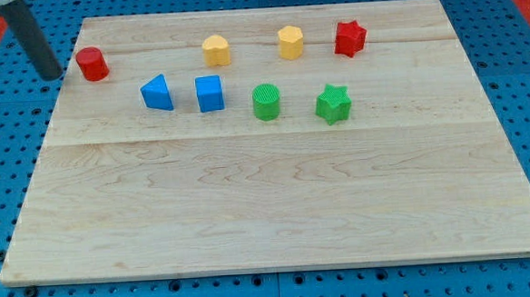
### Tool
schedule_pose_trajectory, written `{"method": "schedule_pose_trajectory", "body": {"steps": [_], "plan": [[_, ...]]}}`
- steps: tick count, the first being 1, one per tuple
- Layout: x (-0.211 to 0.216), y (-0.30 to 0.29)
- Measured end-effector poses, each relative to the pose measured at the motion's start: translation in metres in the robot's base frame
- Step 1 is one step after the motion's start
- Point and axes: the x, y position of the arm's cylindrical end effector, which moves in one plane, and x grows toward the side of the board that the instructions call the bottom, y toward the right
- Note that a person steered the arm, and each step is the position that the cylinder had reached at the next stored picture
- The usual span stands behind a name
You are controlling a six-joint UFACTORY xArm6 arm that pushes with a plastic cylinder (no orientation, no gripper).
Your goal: Move the red circle to the top of the blue triangle
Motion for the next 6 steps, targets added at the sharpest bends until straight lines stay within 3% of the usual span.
{"method": "schedule_pose_trajectory", "body": {"steps": [1, 2, 4, 5, 6], "plan": [[-0.027, 0.056], [-0.027, 0.075], [0.003, 0.073], [-0.016, 0.101], [-0.007, 0.102]]}}
